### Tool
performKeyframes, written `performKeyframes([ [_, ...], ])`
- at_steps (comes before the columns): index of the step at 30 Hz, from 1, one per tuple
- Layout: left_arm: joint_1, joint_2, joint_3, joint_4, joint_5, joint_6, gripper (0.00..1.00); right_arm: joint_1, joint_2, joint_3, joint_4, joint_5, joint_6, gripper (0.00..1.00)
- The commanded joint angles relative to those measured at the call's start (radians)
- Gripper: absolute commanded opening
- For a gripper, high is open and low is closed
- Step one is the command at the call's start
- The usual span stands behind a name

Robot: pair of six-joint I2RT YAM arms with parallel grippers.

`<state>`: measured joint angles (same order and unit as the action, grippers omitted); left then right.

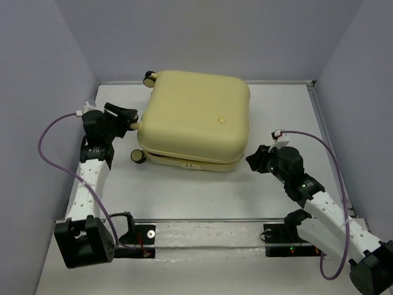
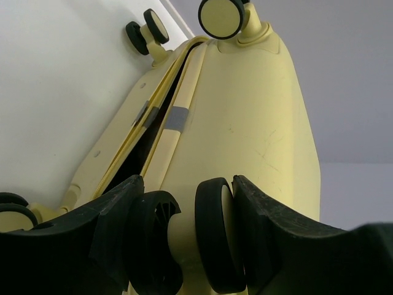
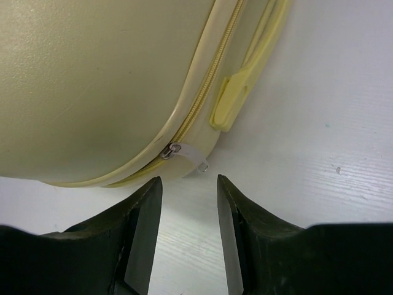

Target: Pack the luggage

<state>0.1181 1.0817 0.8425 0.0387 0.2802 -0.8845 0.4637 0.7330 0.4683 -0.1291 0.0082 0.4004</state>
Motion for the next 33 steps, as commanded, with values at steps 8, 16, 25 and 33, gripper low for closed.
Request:
performKeyframes([
  [8, -0.012, -0.086, -0.138, 0.144, 0.071, 0.147, 0.06, -0.049, 0.003, -0.092, 0.227, -0.203, -0.012, 0.44],
  [16, -0.012, -0.068, -0.186, 0.174, 0.065, 0.136, 0.15, -0.062, 0.081, -0.095, 0.293, -0.310, 0.023, 0.36],
  [25, -0.012, -0.112, -0.136, 0.126, -0.030, 0.202, 0.99, -0.062, 0.114, -0.086, 0.287, -0.356, 0.028, 0.28],
  [33, -0.015, -0.290, -0.036, 0.044, -0.198, 0.277, 0.99, -0.062, 0.204, -0.112, 0.413, -0.418, 0.046, 0.31],
])
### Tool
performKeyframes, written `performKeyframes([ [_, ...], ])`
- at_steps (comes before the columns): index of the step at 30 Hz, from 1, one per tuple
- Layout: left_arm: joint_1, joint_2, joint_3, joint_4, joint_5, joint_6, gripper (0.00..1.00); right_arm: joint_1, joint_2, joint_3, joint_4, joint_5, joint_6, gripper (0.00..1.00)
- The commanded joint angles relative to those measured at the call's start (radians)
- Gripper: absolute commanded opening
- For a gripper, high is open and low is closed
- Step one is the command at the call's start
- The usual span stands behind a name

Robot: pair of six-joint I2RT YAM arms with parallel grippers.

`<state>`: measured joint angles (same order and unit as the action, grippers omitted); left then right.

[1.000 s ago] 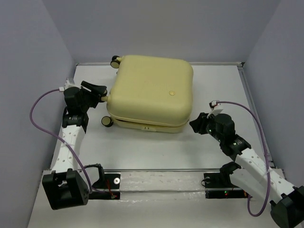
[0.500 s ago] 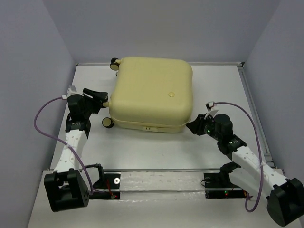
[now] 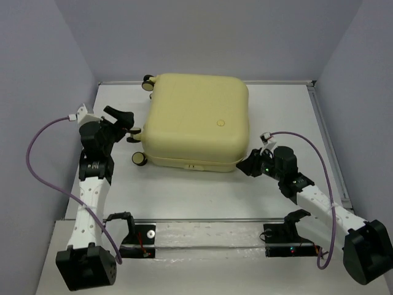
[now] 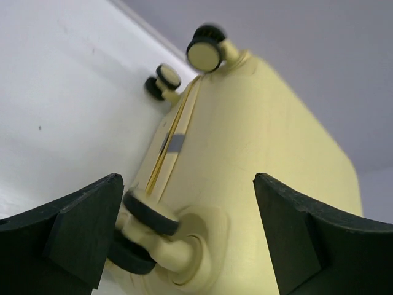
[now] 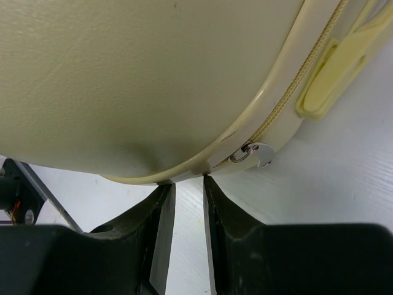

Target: Pack the luggage

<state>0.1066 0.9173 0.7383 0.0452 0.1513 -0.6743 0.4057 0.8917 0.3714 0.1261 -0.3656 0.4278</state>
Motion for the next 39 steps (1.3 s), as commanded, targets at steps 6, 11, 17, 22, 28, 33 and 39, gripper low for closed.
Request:
performKeyframes([
  [6, -0.241, -0.267, -0.019, 0.090, -0.039, 0.088, 0.98, 0.031, 0.114, -0.020, 0.300, -0.006, 0.048, 0.31],
  [11, -0.848, -0.256, -0.106, 0.123, -0.359, 0.101, 0.96, 0.093, 0.214, 0.021, 0.389, 0.080, 0.045, 0.30],
  [17, -1.270, -0.086, -0.250, 0.208, -0.723, 0.024, 0.95, 0.105, 0.259, 0.034, 0.416, 0.099, 0.051, 0.31],
  [22, -1.279, 0.057, -0.310, 0.358, -0.687, -0.022, 0.92, 0.105, 0.074, -0.061, 0.253, 0.057, 0.023, 0.40],
  [28, -1.279, 0.221, -0.278, 0.461, -0.653, 0.007, 0.85, 0.105, -0.125, -0.115, 0.044, 0.242, 0.055, 0.33],
  [33, -1.279, 0.362, -0.197, 0.482, -0.679, 0.033, 0.84, 0.087, -0.096, -0.066, -0.002, 0.416, 0.078, 0.31],
  [39, -1.277, 0.466, -0.126, 0.513, -0.671, 0.044, 0.79, 0.050, -0.079, -0.012, 0.050, 0.459, -0.089, 0.34],
])
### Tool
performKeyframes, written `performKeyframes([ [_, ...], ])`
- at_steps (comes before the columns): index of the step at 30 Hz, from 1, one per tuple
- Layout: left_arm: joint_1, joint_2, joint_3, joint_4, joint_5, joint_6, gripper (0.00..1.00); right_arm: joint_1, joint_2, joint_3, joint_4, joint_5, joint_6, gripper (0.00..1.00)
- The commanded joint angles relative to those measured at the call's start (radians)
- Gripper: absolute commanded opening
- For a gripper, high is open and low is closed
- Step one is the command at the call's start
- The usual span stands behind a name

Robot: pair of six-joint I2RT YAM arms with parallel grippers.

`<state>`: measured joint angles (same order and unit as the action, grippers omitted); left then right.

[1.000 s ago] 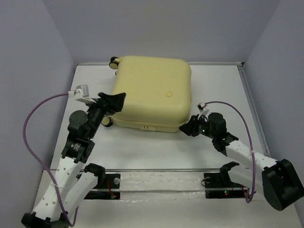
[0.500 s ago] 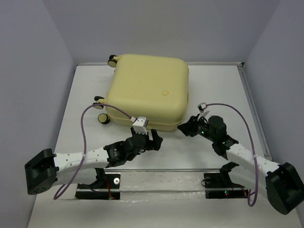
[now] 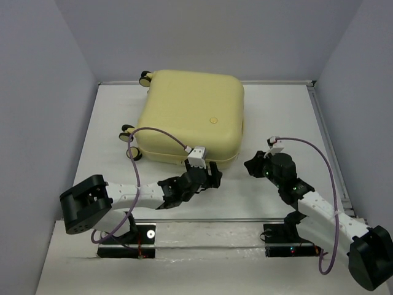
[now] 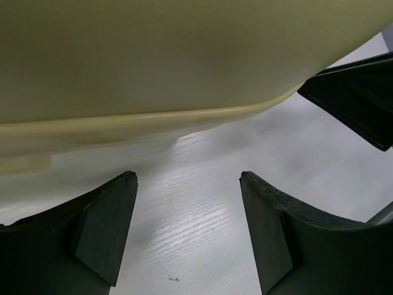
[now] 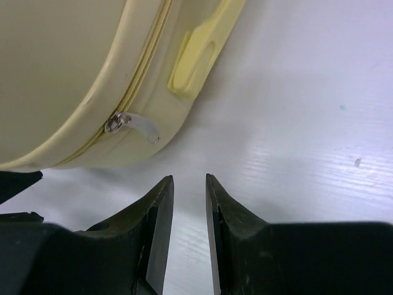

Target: Pack the luggage

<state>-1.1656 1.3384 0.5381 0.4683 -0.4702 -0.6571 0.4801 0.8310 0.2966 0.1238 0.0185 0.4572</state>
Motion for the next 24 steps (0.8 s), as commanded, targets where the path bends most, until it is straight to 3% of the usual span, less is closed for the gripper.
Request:
performKeyframes([
  [1, -0.005, 0.057, 0.088, 0.092, -0.054, 0.016, 0.79, -0.047, -0.020, 0.055, 0.119, 0.010, -0.155, 0.33],
  [15, 0.003, 0.088, 0.057, 0.135, -0.245, -0.101, 0.78, -0.069, 0.289, 0.159, 0.316, -0.365, -0.321, 0.39],
  [24, 0.064, 0.067, 0.017, 0.150, -0.234, -0.139, 0.78, -0.069, 0.407, 0.214, 0.390, -0.482, -0.367, 0.48],
])
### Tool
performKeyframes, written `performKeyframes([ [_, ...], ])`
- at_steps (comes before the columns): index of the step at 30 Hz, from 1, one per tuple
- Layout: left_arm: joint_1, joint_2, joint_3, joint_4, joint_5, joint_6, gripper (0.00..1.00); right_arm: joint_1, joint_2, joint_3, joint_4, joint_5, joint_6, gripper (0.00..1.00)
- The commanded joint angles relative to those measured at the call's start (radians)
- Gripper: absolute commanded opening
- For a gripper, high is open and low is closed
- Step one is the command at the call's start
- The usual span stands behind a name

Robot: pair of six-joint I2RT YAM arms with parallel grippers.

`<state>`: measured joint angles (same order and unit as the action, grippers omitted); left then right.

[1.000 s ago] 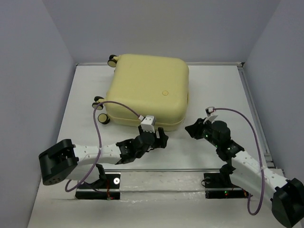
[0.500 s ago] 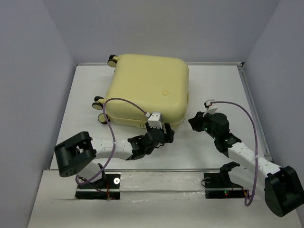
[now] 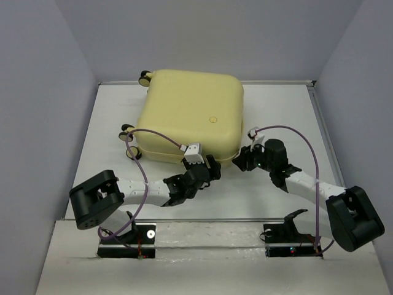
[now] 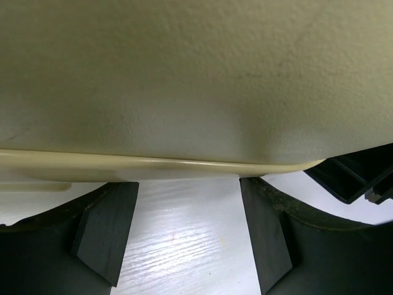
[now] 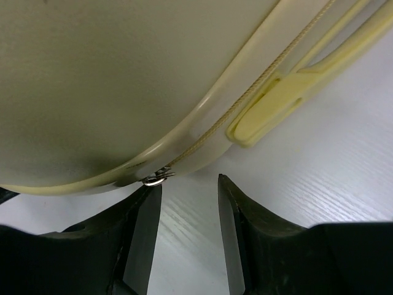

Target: Pack the luggage

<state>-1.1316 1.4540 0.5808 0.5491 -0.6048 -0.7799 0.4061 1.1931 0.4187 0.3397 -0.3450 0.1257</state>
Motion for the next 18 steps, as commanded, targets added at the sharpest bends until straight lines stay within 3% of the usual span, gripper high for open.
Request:
performKeyframes([
  [1, 0.032, -0.052, -0.027, 0.071, -0.095, -0.018, 0.78, 0.005, 0.043, 0.088, 0.192, -0.123, -0.028, 0.48],
  [10, 0.029, -0.038, -0.045, 0.103, -0.044, -0.030, 0.76, -0.004, -0.156, -0.109, 0.277, 0.119, -0.001, 0.47],
  [11, 0.030, -0.037, -0.044, 0.106, -0.041, -0.030, 0.76, -0.013, -0.162, -0.116, 0.292, 0.117, -0.001, 0.53],
  [14, 0.026, -0.046, -0.047, 0.107, -0.035, -0.027, 0.75, -0.024, -0.123, -0.083, 0.292, 0.028, -0.011, 0.58],
  [18, 0.026, -0.060, -0.055, 0.106, -0.033, -0.022, 0.75, -0.033, -0.026, -0.018, 0.297, -0.069, -0.034, 0.49],
])
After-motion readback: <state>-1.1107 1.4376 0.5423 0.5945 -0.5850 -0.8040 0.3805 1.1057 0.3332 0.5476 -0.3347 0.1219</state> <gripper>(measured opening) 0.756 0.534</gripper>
